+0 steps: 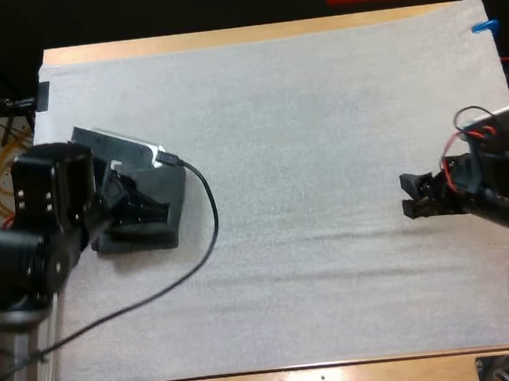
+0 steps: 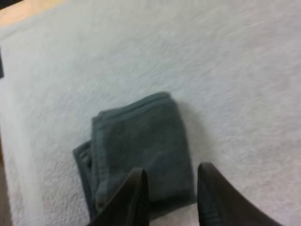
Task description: Pick towel from pile fold and stack
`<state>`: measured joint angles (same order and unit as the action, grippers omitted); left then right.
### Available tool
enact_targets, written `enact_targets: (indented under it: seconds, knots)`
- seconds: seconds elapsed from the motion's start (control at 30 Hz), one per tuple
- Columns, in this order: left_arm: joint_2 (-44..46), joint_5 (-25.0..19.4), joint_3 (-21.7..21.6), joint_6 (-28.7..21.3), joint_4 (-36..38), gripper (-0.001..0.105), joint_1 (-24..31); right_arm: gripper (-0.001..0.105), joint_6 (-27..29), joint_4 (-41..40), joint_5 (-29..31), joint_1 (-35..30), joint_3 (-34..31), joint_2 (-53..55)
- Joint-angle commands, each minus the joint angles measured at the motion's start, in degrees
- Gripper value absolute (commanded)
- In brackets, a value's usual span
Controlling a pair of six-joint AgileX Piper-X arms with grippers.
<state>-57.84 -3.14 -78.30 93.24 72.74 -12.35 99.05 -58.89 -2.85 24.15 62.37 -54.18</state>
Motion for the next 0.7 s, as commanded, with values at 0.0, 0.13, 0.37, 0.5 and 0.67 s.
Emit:
enact_targets:
  seconds: [0.0, 0.13, 0.37, 0.5, 0.67]
  knots:
    - [1.03, 0.43, 0.06, 0.87, -1.16, 0.024, -1.49, 0.063, 1.33, 0.89, 1.68, -0.12, 0.14, -1.03]
    - [2.99, 0.43, 0.13, 0.87, -2.89, 0.024, -2.59, 0.063, 1.39, 1.23, -1.07, -4.7, 0.14, -2.66]
    - [4.7, 0.12, 0.13, -2.82, -4.27, 0.024, -2.41, 0.063, 3.02, 1.09, -4.34, -18.54, 0.14, -1.68]
    - [4.69, -0.06, 0.13, -3.74, -6.33, 0.024, 2.77, 0.063, 3.36, 0.07, -4.34, -23.51, 0.14, 0.75]
    - [6.23, 7.27, 0.99, -0.01, -8.71, 0.024, 17.38, 0.063, 6.24, -1.44, -4.34, -25.89, 0.14, 5.74]
